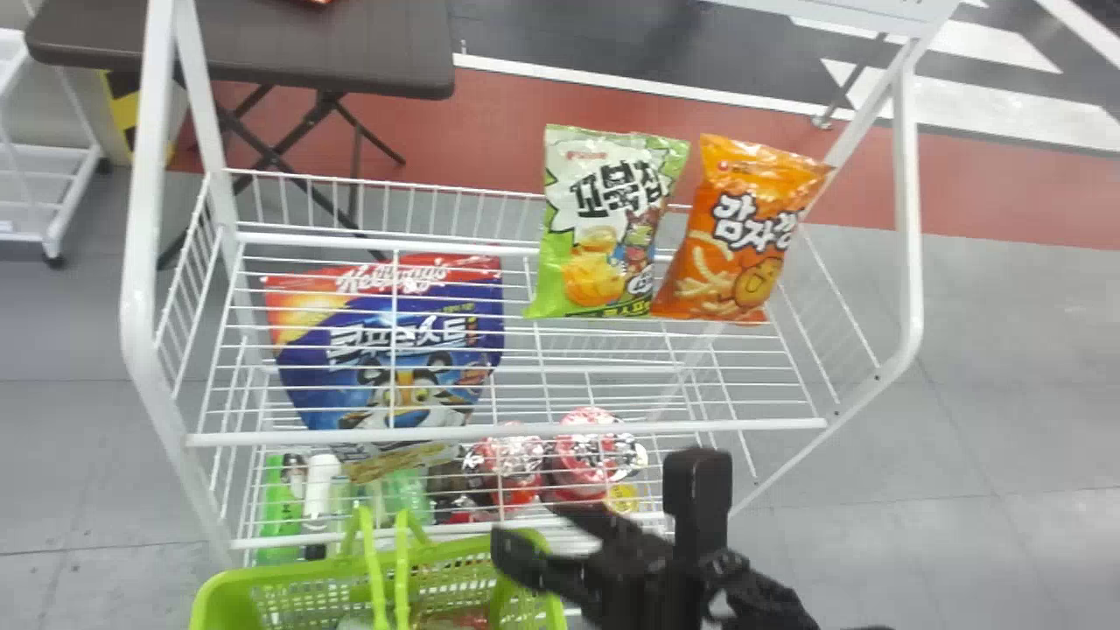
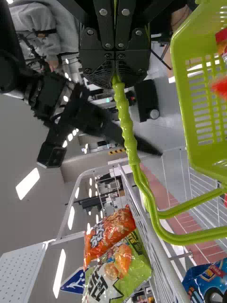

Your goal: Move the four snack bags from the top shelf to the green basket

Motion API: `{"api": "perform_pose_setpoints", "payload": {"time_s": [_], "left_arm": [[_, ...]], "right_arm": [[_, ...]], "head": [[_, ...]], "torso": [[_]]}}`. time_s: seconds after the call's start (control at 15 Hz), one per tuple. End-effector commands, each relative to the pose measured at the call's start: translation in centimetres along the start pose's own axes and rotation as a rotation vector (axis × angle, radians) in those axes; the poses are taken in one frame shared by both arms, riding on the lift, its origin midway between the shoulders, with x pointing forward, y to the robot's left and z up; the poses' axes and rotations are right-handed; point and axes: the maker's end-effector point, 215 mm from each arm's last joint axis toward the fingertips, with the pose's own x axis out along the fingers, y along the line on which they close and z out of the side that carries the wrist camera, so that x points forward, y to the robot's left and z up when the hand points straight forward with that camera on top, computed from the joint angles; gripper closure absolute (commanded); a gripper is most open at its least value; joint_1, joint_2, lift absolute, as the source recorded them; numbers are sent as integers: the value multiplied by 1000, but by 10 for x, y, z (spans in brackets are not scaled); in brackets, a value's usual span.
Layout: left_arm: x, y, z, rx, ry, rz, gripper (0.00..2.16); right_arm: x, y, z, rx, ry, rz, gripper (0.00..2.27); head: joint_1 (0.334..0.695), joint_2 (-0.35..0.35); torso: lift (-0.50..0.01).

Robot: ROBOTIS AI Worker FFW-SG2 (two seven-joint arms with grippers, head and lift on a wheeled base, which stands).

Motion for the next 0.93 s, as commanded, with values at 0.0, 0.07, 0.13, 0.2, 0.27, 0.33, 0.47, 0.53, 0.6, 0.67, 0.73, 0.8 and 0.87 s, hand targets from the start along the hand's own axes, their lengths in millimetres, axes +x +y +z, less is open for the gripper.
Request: {"api": "perform_pose_setpoints", "payload": {"time_s": [0.0,0.07,0.13,0.2,0.27,0.33,0.47,0.53,0.6,0.67,0.73,0.8,0.87], "left_arm": [[0,0,-2,-2,3,0,1663],[-2,1,-2,-3,3,2,1663],[-2,1,-2,-3,4,1,1663],[-3,1,-2,-2,4,4,1663],[-3,1,-2,-2,4,4,1663],[-3,2,-2,-1,6,5,1663],[-4,2,-2,1,7,7,1663],[-4,3,-1,-1,5,9,1663],[-4,3,-2,-3,6,10,1663],[-4,4,-2,-6,5,11,1663],[-4,6,-2,-7,6,14,1663],[-3,6,-3,-9,7,14,1663],[-3,6,-2,-6,6,16,1663]], "right_arm": [[18,-26,71,-64,-193,-83,63],[23,-38,93,-81,-255,-122,66],[25,-51,117,-94,-327,-178,66],[30,-65,135,-106,-366,-231,66],[38,-75,150,-116,-383,-260,66],[45,-84,161,-120,-393,-284,66],[55,-101,186,-137,-413,-336,53],[62,-108,194,-140,-416,-351,53],[68,-118,200,-147,-411,-375,53],[75,-126,202,-146,-402,-388,53],[84,-133,206,-147,-392,-395,63],[94,-140,205,-151,-350,-390,184],[102,-150,197,-125,-284,-382,599]], "head": [[695,-318],[695,-322],[695,-325],[695,-329],[695,-333],[695,-337],[695,-337],[695,-337],[695,-337],[695,-336],[695,-337],[695,-338],[695,-338]], "torso": [[0],[0],[0],[0],[0],[0],[0],[0],[0],[0],[0],[0],[0]]}}
